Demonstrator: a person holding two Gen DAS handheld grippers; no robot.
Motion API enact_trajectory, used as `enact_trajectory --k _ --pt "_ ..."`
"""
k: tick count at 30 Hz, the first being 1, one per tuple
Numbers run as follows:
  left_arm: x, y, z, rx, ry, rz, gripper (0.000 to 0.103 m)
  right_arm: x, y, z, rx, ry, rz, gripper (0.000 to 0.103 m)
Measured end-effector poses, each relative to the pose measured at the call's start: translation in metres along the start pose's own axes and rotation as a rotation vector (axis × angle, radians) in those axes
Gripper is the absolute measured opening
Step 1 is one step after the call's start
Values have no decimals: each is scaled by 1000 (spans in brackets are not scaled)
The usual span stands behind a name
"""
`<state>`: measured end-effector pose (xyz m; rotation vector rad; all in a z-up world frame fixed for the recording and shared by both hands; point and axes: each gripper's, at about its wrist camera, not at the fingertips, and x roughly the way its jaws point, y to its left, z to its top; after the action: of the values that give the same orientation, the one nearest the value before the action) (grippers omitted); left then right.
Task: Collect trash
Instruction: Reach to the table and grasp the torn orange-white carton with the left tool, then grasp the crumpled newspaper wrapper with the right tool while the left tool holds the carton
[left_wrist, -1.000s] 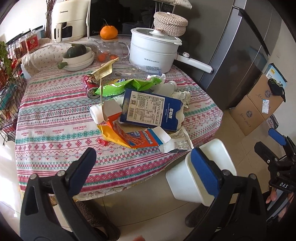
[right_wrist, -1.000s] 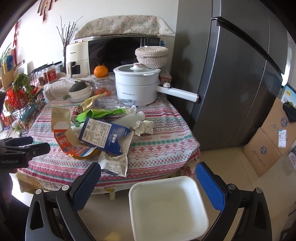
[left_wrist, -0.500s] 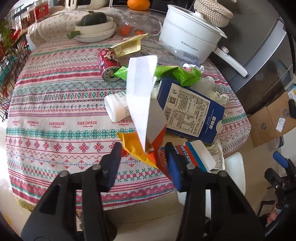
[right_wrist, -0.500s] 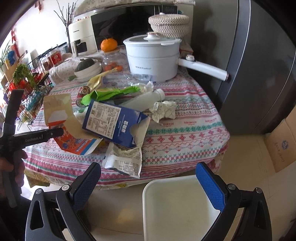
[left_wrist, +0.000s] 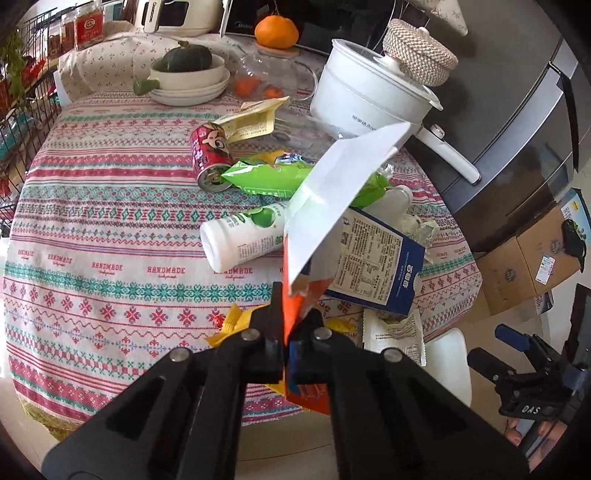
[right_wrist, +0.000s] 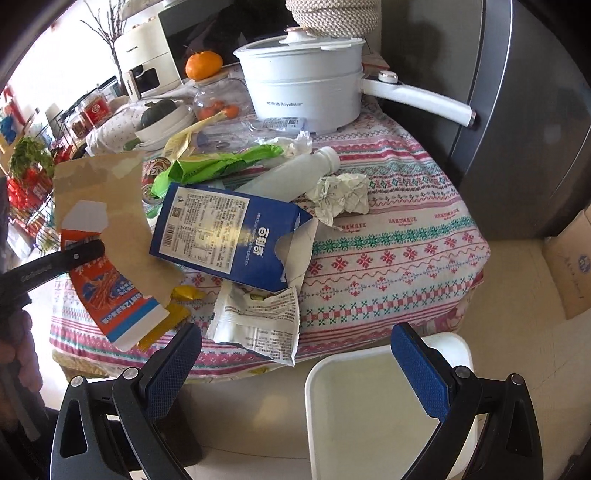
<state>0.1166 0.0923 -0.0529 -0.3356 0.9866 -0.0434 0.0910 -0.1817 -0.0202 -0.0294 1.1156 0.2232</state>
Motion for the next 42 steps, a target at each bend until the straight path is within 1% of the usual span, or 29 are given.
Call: enact_trajectory --k 5,8,10,13,15,16,18,19,20,21,22,23,24,25,27,30,35,39,42 --pt "-13 8 -2 -13 -30 -24 2 32 -4 -2 83 94 34 103" --pt "-20 13 -2 -17 -56 -13 2 53 -8 -2 141 144 59 102" --pt "-25 16 -1 -18 -77 -1 2 64 -8 -1 168 162 66 99" --pt "-30 21 2 -22 -111 22 2 80 -8 0 194 188 62 92" --pt "-34 23 4 -24 -134 32 2 91 -8 -3 209 214 65 83" --pt "-36 25 4 -25 -145 34 2 95 -7 -5 217 226 70 81" --pt "-41 26 5 -23 -167 40 2 103 -6 -9 243 253 102 72" --pt "-43 26 6 -19 -176 43 2 105 -6 -10 256 259 121 70" --pt "-44 26 6 -14 -184 46 2 106 -5 -11 264 262 144 64" --pt "-46 27 6 -10 -190 50 2 105 -4 -11 266 261 162 54" --pt "-46 27 6 -6 -194 54 2 105 -2 -12 266 264 182 49" --pt "-47 27 5 -4 -196 56 2 106 0 -12 263 268 190 40" --pt "-48 28 4 -3 -196 55 2 106 2 -13 254 272 193 28" --pt "-47 28 4 -3 -195 54 2 107 4 -14 247 273 203 22" --pt "-48 29 2 0 -192 53 2 108 7 -17 246 279 227 17" --pt "-47 30 -1 -3 -185 54 2 102 10 -17 235 258 253 13" --pt "-51 29 -4 -1 -185 40 2 78 2 -13 220 202 269 12" --pt "-58 22 -9 21 -173 -17 2 54 -8 -13 213 148 281 11" --pt "-62 10 -17 46 -160 -70 2 31 -24 -16 209 95 283 11"
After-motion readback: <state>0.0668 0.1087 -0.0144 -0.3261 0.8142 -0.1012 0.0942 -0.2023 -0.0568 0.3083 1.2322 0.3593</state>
